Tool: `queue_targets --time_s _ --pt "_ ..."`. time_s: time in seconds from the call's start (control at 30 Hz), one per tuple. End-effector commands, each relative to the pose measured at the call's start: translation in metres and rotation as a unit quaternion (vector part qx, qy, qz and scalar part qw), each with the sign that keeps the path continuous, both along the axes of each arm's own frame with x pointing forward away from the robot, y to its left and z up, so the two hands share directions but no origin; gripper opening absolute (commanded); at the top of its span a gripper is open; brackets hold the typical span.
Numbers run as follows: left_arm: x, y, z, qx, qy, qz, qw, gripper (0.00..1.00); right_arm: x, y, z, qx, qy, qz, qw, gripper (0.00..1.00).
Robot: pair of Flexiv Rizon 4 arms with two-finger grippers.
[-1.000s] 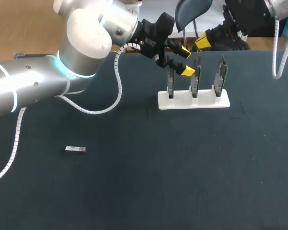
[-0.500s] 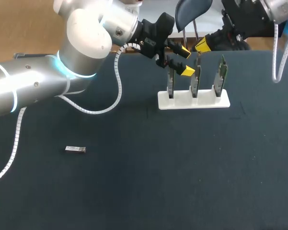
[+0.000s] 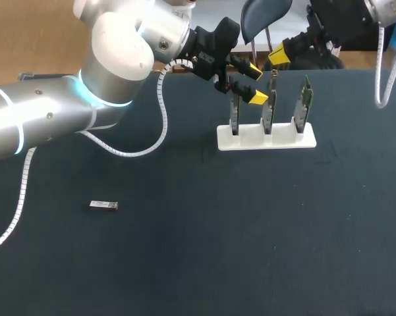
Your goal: Pick up the optical module with the left hand, and insert it into the network port with the right hand.
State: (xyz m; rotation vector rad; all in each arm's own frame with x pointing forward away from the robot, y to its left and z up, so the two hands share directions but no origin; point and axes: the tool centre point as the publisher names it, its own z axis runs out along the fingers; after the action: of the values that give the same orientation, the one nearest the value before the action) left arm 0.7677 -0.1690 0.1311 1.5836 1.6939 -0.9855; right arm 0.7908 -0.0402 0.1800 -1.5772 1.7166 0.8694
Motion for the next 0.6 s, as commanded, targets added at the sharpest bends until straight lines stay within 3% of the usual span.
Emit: queue_targets --time_s 0.03,0.6 --pt "0.0014 -0.0006 0.0002 0.001 0.001 -0.001 1.0 1.0 -0.0055 -0.0007 0.0 -0.003 -0.001 -0.001 1.0 0.0" --pt "0.0014 -0.0006 0.0002 0.001 0.001 -0.001 1.0 1.0 -0.0139 -0.0006 -0.0033 -0.008 0.006 0.003 1.0 0.0"
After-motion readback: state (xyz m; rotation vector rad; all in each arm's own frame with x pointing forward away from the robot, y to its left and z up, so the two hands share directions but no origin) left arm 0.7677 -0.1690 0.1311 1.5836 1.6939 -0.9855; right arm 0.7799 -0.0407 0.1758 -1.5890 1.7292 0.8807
